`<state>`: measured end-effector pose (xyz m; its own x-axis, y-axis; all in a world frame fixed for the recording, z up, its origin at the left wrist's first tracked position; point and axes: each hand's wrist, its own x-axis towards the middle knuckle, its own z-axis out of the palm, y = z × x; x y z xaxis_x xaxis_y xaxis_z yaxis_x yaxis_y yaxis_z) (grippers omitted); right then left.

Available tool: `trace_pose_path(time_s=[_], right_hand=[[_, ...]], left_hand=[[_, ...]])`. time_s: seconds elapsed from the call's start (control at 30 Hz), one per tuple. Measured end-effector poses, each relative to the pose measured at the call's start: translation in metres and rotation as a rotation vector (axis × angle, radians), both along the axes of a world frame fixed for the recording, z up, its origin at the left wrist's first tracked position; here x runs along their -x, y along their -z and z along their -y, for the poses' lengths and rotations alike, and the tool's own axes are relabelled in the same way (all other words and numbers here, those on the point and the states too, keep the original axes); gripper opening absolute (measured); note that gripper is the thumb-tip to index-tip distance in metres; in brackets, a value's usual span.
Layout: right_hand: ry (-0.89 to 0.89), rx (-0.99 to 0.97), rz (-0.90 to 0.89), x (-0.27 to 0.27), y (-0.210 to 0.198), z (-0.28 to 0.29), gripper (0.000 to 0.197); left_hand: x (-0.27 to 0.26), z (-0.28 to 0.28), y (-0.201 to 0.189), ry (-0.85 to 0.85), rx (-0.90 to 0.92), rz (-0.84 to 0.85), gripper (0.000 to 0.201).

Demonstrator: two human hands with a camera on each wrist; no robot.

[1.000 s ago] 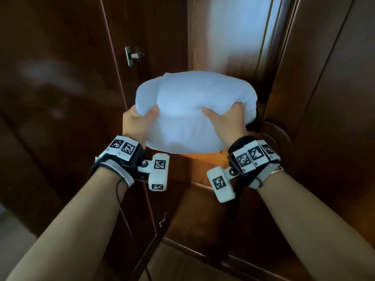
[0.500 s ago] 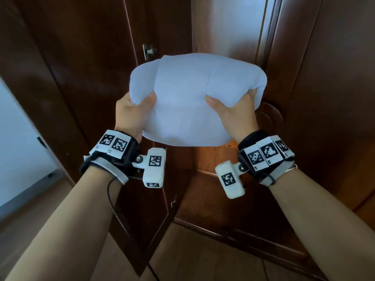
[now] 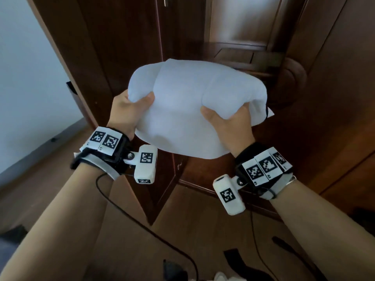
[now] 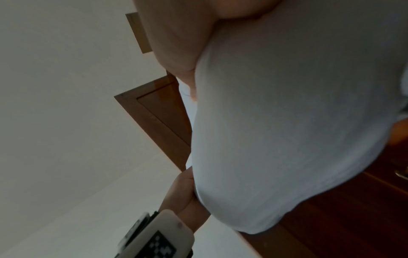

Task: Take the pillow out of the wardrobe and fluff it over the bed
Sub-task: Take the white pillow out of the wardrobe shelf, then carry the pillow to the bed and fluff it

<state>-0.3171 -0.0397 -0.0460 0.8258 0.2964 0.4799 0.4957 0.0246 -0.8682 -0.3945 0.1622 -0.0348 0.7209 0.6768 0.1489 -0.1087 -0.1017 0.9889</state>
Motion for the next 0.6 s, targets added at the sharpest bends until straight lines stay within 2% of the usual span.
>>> trace_pose_path(time_s=[0.1, 0.2, 0.3, 0.47, 0.6], right_hand=[[-0.015, 0.037, -0.056, 0.012, 0.027, -0.004, 0.032], [-0.031, 0.069, -0.185, 0.016, 0.053, 0.002, 0.033], [0.018, 0.156, -0.268, 0.013, 0.085, 0.014, 0.042], [0.141, 0.277, -0.447, 0.011, 0.124, 0.048, 0.057], [0.242, 0.294, -0.55, 0.009, 0.137, 0.091, 0.046]], left_hand=[[0.013, -0.005, 0.029, 0.008, 0.013, -0.097, 0.015], [0.015, -0.003, 0.058, 0.027, 0.042, -0.181, 0.019], [0.01, 0.005, 0.085, 0.066, 0.05, -0.278, 0.024], [-0.008, 0.034, 0.124, 0.17, 0.052, -0.405, 0.02], [-0.033, 0.071, 0.14, 0.299, 0.045, -0.464, 0.012]])
